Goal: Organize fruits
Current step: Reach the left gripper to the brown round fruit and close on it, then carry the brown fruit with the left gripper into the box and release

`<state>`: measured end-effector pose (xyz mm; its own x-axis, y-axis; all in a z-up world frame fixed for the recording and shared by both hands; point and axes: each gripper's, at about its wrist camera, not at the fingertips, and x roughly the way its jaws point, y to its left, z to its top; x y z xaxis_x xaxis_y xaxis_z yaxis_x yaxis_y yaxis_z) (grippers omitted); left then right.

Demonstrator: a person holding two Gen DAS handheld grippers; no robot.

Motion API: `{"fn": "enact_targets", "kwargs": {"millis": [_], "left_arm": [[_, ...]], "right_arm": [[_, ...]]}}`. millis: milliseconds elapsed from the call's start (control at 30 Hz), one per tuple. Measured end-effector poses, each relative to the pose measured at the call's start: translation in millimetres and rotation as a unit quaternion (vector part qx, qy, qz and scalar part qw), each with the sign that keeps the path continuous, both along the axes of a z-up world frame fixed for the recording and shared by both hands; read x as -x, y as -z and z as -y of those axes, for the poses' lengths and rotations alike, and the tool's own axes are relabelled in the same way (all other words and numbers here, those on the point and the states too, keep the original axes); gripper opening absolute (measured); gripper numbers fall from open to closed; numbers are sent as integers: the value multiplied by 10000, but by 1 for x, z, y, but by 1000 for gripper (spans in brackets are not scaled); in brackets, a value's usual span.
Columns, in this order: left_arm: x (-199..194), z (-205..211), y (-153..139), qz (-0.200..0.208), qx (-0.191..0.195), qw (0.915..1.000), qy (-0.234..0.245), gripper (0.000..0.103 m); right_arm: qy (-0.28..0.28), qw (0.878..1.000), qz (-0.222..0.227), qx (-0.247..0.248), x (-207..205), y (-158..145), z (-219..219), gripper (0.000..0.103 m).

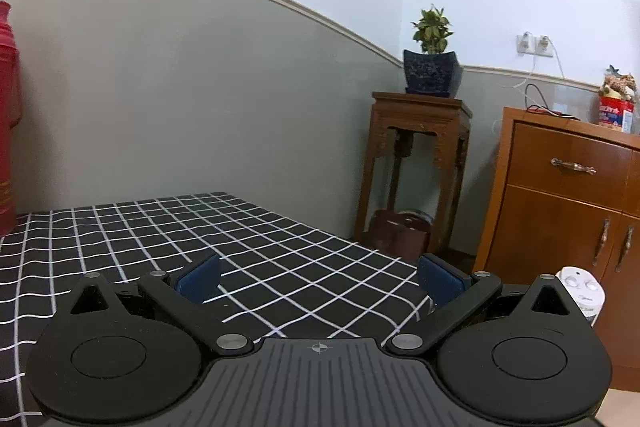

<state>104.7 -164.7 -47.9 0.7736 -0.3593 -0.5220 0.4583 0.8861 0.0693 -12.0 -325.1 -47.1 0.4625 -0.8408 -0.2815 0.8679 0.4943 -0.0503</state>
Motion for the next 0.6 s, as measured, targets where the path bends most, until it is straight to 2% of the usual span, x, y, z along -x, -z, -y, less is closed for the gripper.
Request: {"fn": "enact_targets", "kwargs": {"millis": [300,600], "left_arm": [[-2,-33,-17,275,-15,9985,-470,16],[-7,-78,-36,501,1,9925,-1119,16]], "right_arm": [[-598,9982,-44,3,-17,-2,-27,103],[-1203,9927,-60,7,-36,-2,-62,103]]}}
